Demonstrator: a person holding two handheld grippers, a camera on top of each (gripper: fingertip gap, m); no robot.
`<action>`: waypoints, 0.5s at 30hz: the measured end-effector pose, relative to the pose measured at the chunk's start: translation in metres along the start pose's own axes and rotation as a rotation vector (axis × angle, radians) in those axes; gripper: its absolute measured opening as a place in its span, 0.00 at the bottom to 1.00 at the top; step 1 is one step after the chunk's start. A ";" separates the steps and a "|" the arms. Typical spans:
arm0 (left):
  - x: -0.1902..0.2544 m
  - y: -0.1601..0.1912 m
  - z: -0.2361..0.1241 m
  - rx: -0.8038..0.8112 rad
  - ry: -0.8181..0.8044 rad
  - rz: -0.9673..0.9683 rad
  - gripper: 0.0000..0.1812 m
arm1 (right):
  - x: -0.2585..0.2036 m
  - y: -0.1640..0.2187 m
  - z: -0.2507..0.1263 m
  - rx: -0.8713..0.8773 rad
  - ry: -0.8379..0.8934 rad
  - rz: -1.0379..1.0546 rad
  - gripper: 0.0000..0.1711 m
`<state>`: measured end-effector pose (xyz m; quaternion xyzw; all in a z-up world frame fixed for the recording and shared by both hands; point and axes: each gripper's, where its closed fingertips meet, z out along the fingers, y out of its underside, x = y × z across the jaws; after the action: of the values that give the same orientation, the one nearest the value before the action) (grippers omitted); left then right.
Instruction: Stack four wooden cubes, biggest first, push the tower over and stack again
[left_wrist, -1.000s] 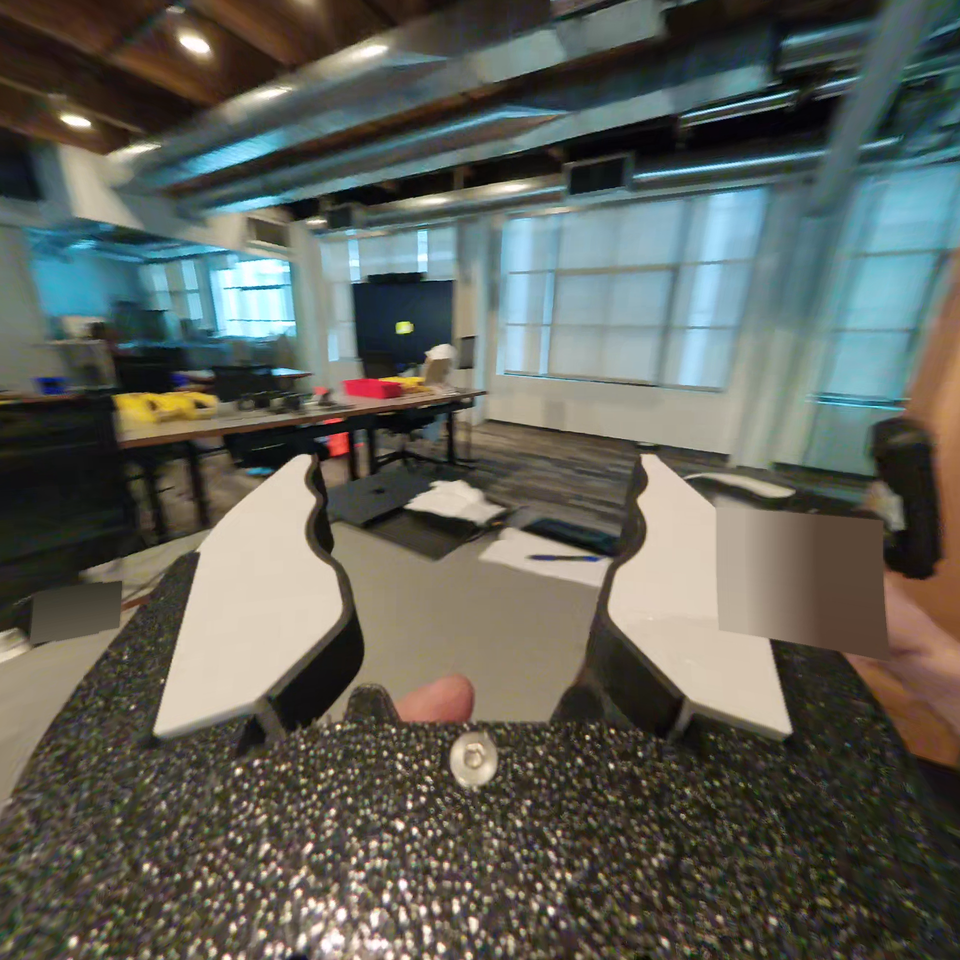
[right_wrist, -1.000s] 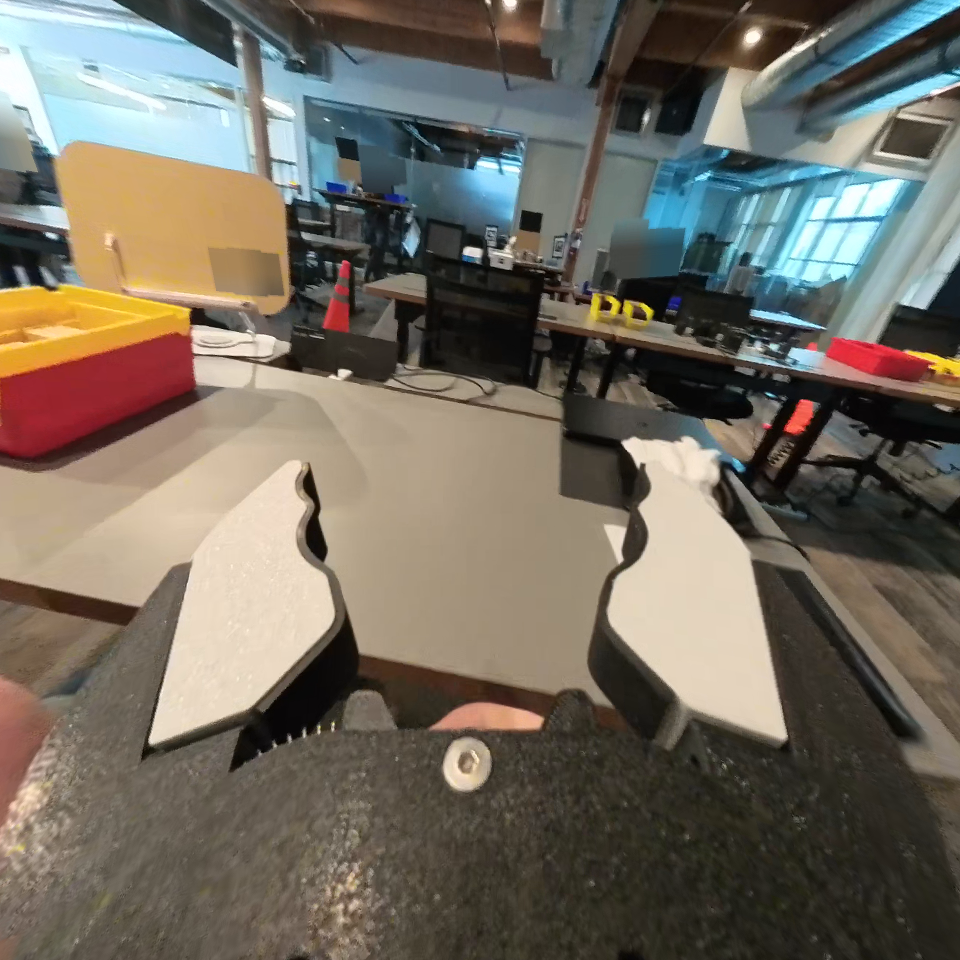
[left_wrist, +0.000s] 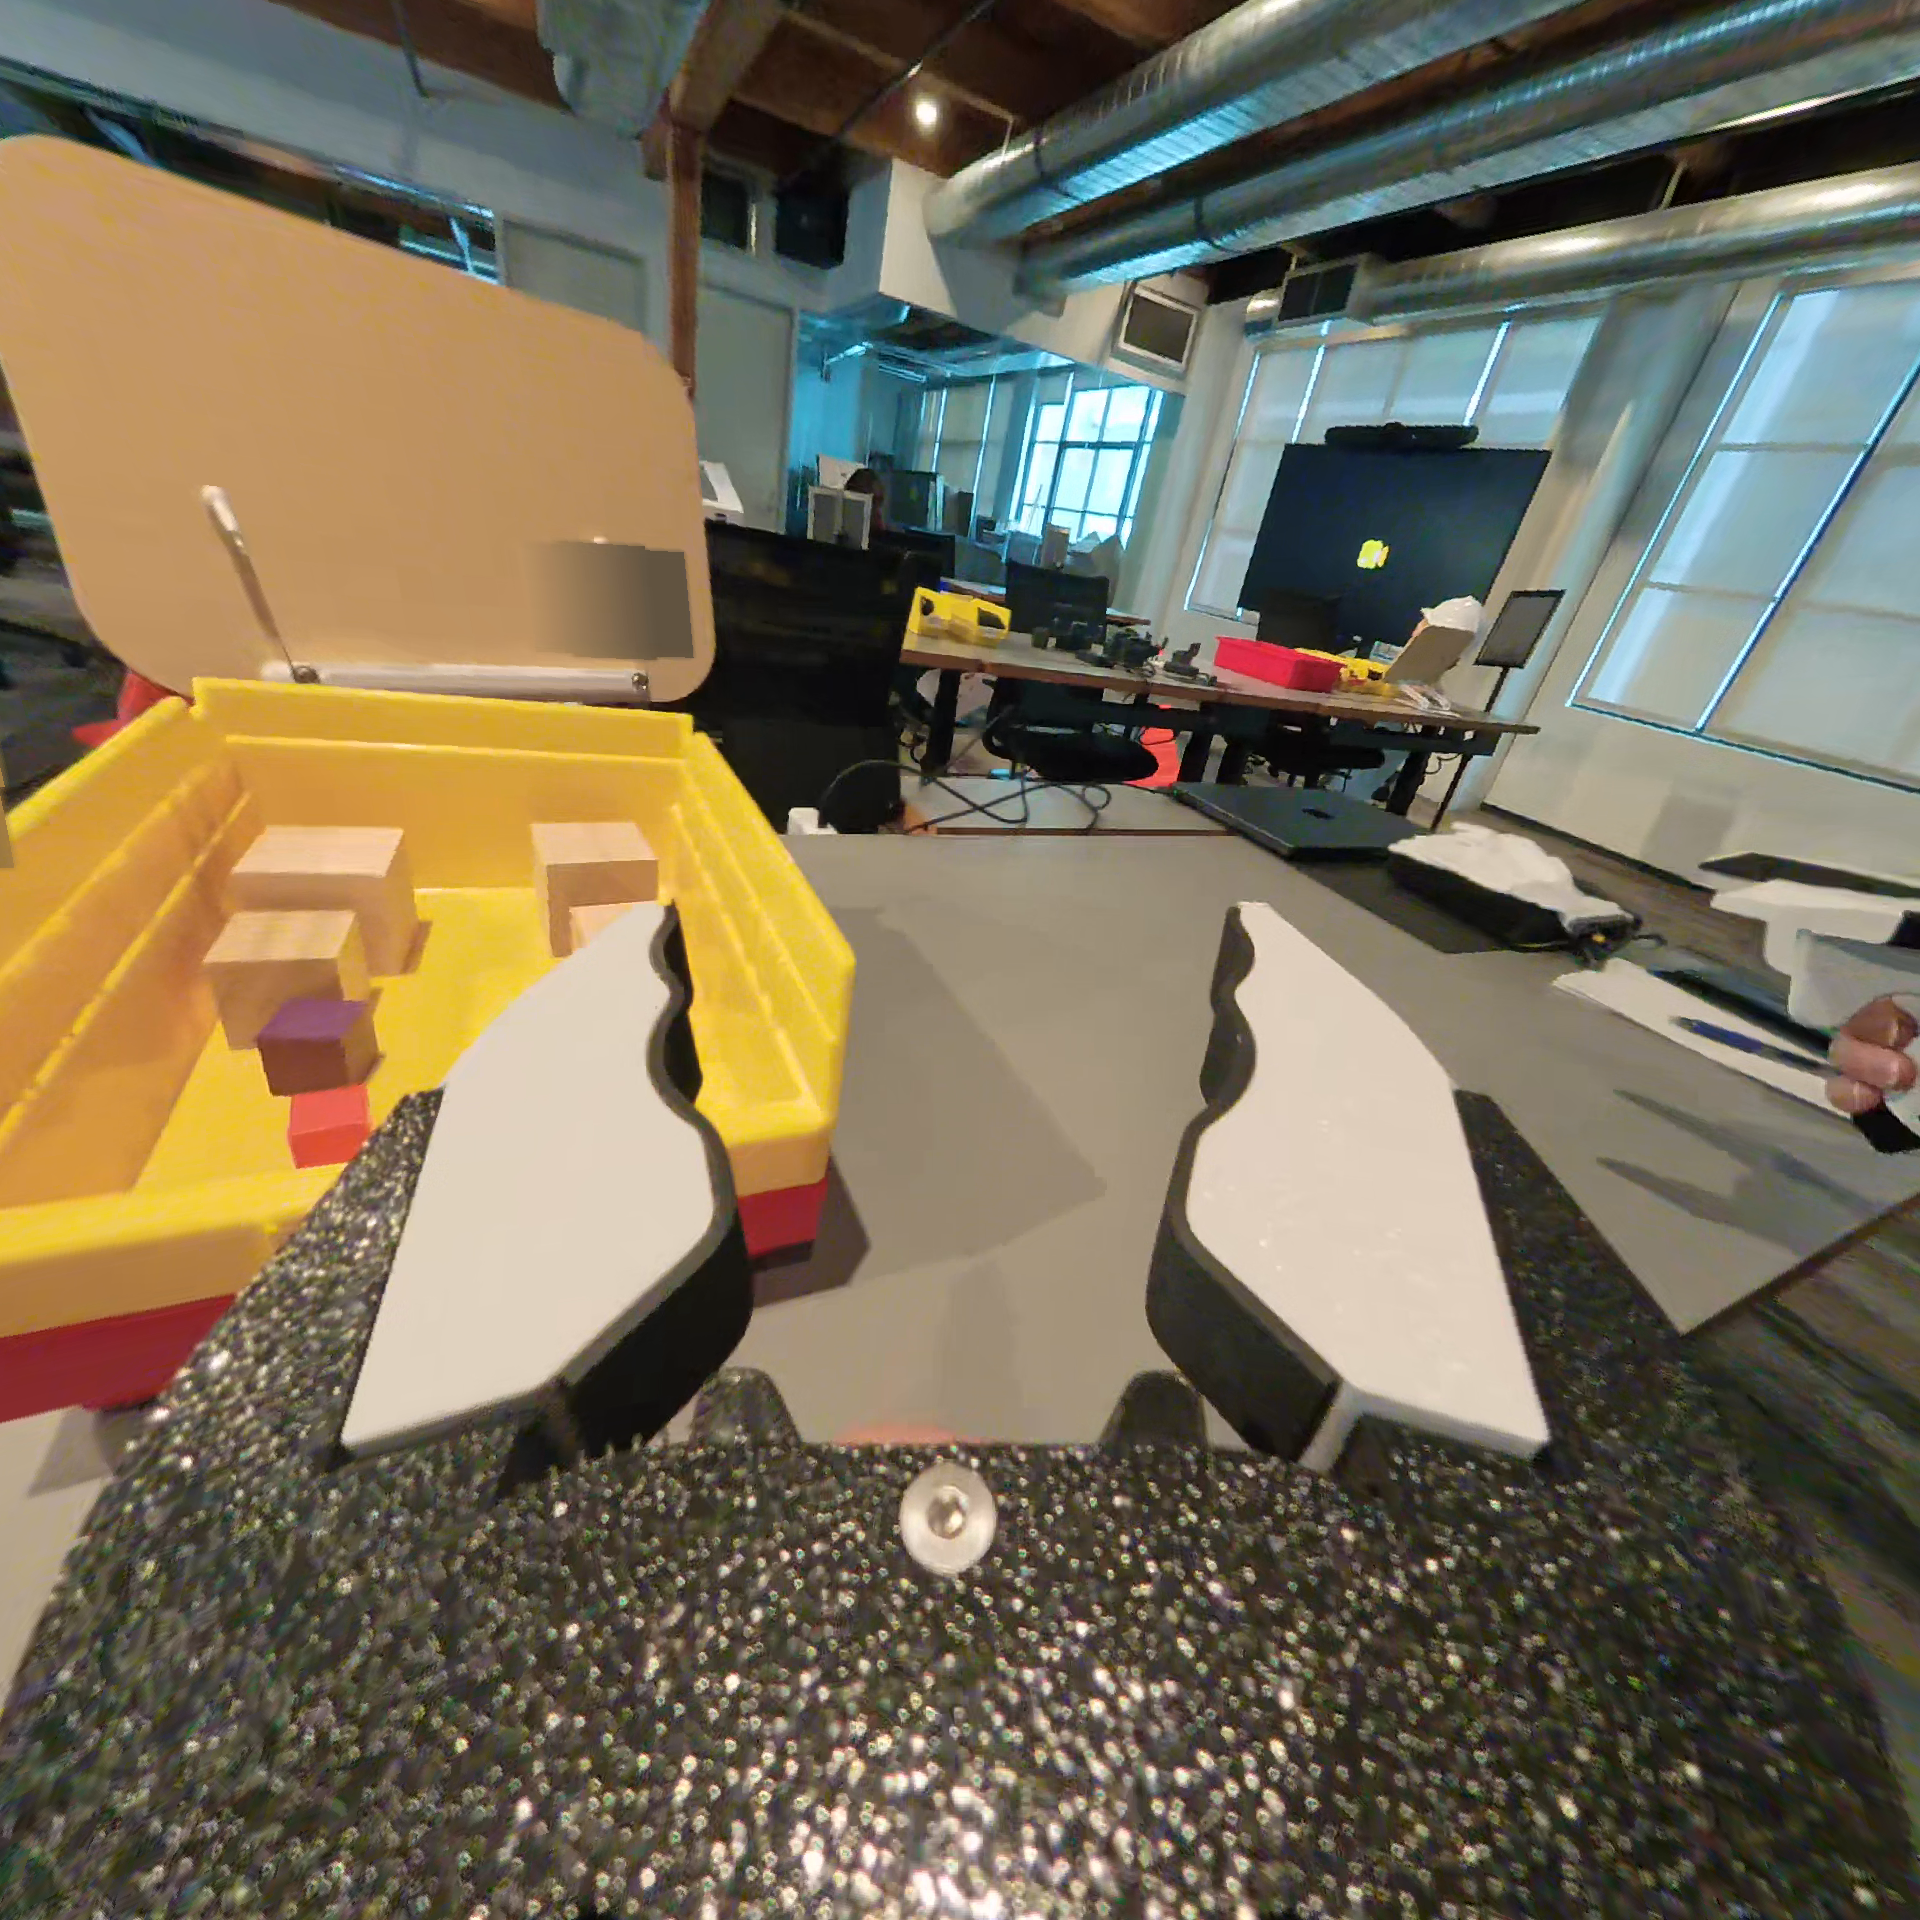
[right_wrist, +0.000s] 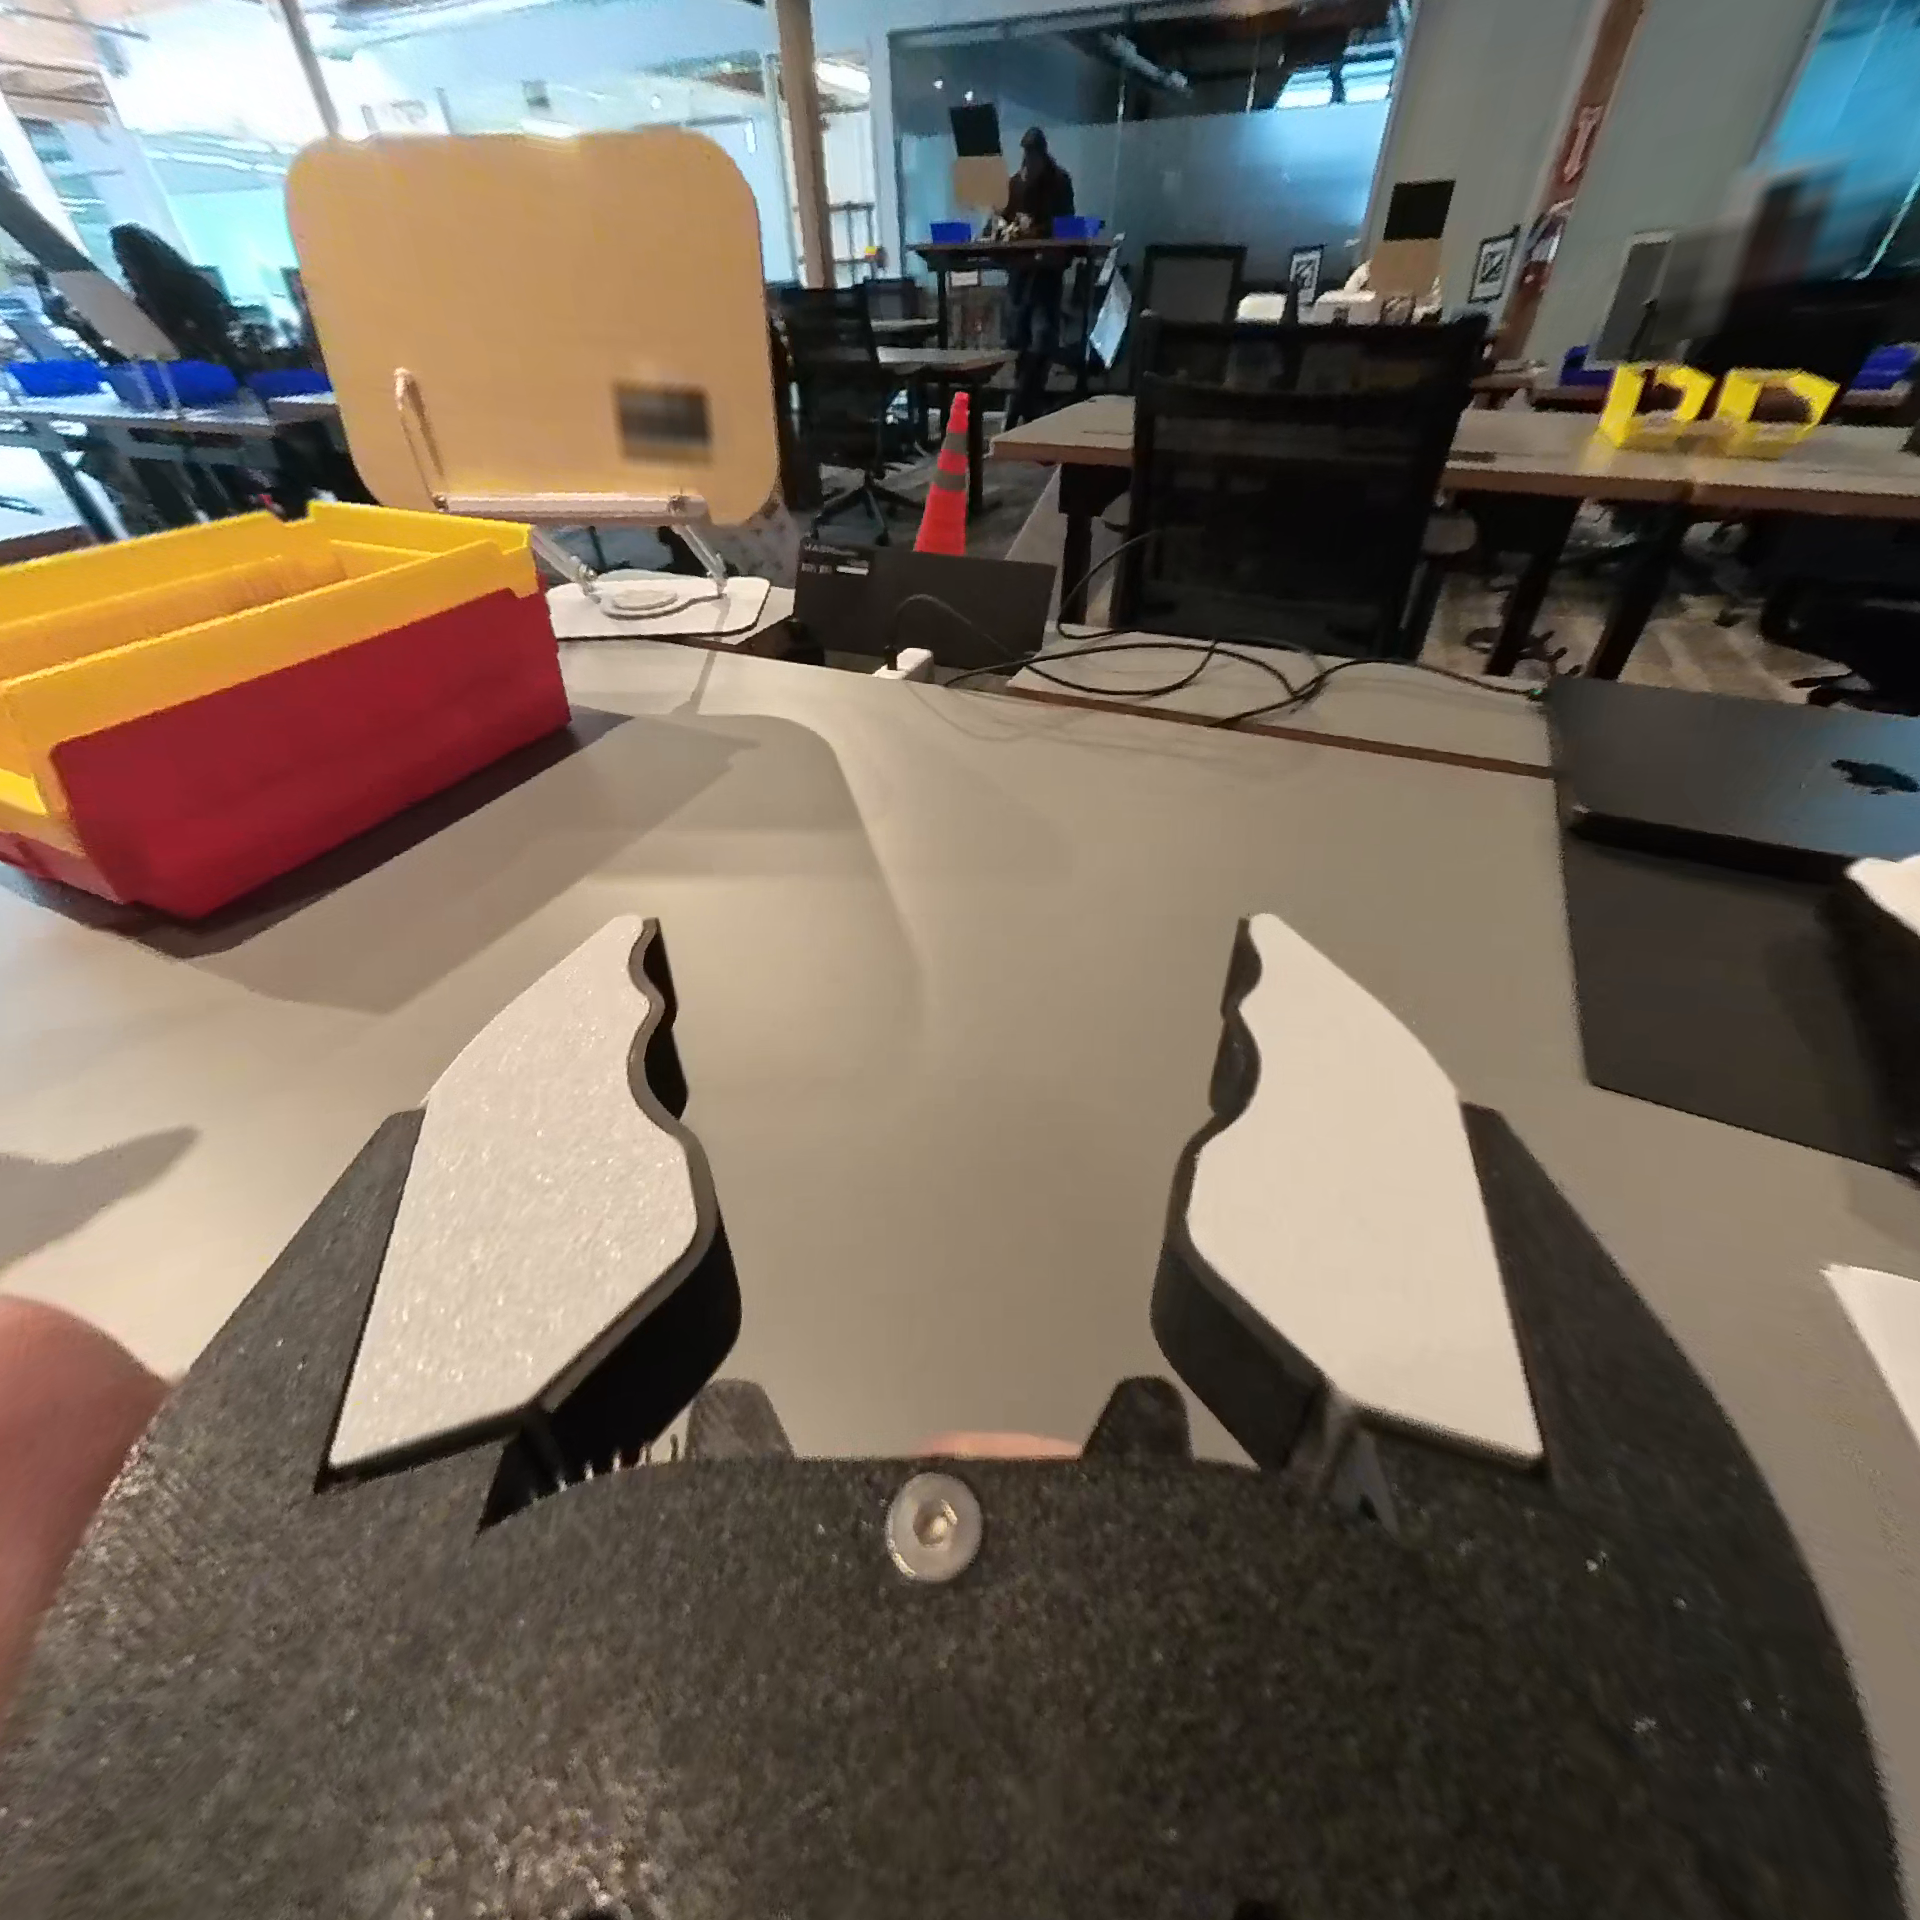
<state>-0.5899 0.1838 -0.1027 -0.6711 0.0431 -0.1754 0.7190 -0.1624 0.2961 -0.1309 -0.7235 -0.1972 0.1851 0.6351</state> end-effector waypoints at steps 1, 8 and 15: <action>-0.006 -0.001 0.002 0.001 -0.003 -0.007 0.52 | 0.000 0.002 0.005 -0.010 -0.007 0.009 0.58; -0.035 -0.032 0.036 -0.039 -0.030 0.026 0.48 | 0.002 -0.043 0.011 0.062 -0.039 0.041 0.57; -0.076 -0.035 0.067 -0.138 -0.104 0.022 0.45 | 0.012 -0.063 -0.022 0.101 -0.009 0.073 0.57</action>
<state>-0.6483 0.2697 -0.0749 -0.7267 0.0249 -0.1288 0.6743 -0.1435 0.2910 -0.0658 -0.6964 -0.1638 0.2212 0.6627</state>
